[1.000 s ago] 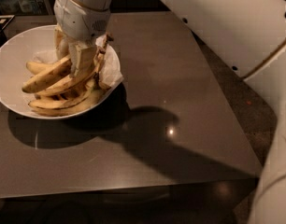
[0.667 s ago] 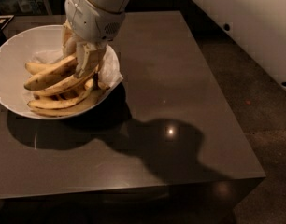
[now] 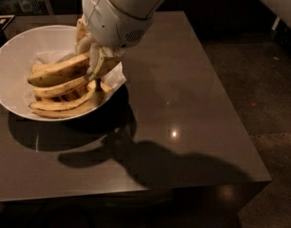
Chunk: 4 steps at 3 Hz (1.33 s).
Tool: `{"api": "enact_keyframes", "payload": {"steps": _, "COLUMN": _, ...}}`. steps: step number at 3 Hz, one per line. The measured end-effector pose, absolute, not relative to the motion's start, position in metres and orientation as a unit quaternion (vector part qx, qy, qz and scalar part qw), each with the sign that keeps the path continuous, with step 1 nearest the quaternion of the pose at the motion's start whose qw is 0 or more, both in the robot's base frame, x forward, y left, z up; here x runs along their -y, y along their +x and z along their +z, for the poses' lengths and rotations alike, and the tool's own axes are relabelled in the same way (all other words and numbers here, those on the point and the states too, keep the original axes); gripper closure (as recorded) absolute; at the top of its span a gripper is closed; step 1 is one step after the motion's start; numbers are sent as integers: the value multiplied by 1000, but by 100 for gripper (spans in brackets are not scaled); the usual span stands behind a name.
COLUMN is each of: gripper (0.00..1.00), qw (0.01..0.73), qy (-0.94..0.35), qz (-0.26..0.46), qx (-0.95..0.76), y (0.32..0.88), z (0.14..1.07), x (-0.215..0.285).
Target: Pick banana from white bowl
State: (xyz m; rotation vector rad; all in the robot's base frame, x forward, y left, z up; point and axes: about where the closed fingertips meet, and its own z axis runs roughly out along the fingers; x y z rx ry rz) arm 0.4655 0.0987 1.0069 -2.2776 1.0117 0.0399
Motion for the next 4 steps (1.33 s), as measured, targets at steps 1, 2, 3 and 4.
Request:
{"api": "enact_keyframes", "payload": {"steps": 1, "gripper": 100, "qw": 334, "qy": -850, "qz": -2, "qx": -407, "y": 446, "z": 1017, "x": -84}}
{"api": "enact_keyframes", "payload": {"steps": 2, "gripper": 100, "qw": 348, "qy": -832, "qz": -7, "qx": -433, "y": 424, "z": 1016, "x": -71}}
{"api": "enact_keyframes", "payload": {"steps": 3, "gripper": 100, "qw": 358, "qy": -814, "qz": -8, "qx": -458, "y": 406, "z": 1012, "x": -60}}
{"api": "enact_keyframes", "payload": {"steps": 4, "gripper": 100, "qw": 362, "qy": -815, "qz": -15, "qx": -453, "y": 398, "z": 1022, "x": -64}}
